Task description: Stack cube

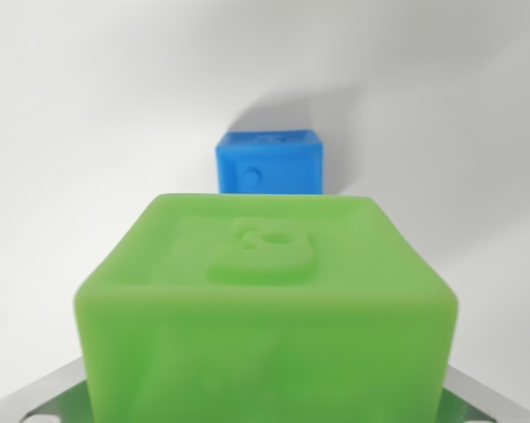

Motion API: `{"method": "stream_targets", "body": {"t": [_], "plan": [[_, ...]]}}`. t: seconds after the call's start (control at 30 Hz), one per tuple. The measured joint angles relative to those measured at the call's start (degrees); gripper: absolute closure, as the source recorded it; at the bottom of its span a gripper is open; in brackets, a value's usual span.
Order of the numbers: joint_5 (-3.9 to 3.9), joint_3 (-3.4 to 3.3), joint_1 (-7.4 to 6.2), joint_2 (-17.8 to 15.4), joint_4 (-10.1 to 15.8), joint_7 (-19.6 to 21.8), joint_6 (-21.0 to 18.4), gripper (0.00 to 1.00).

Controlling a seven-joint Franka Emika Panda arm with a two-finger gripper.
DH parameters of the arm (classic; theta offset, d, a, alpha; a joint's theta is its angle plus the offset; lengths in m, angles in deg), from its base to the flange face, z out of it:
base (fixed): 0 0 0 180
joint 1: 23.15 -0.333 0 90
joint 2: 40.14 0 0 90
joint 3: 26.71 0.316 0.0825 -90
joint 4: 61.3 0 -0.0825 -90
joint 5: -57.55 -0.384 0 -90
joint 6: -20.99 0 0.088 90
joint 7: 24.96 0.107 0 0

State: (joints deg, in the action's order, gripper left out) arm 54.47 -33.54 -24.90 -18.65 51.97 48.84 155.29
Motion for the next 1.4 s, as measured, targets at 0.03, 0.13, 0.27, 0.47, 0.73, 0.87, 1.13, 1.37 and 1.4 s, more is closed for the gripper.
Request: {"method": "stream_targets", "body": {"t": [0.03,0.13,0.27,0.47,0.73,0.87,1.13,1.37,1.4], "plan": [[-0.04,0.01,0.00,0.2,0.1,0.0,0.4,1.00],[-0.18,0.04,0.00,0.9,0.3,-0.1,1.2,1.00],[-0.43,0.10,0.02,2.2,0.4,-0.2,2.6,1.00],[-0.78,0.18,0.08,3.8,0.6,-0.4,4.4,1.00],[-1.13,0.37,0.21,5.9,0.7,-0.6,6.6,1.00],[-1.32,0.47,0.26,7.0,0.7,-0.8,7.6,1.00],[-1.63,0.62,0.35,8.6,0.6,-0.9,9.2,1.00],[-1.84,0.77,0.47,9.9,0.5,-1.1,10.4,1.00],[-1.86,0.79,0.48,10.0,0.5,-1.1,10.5,1.00]]}}
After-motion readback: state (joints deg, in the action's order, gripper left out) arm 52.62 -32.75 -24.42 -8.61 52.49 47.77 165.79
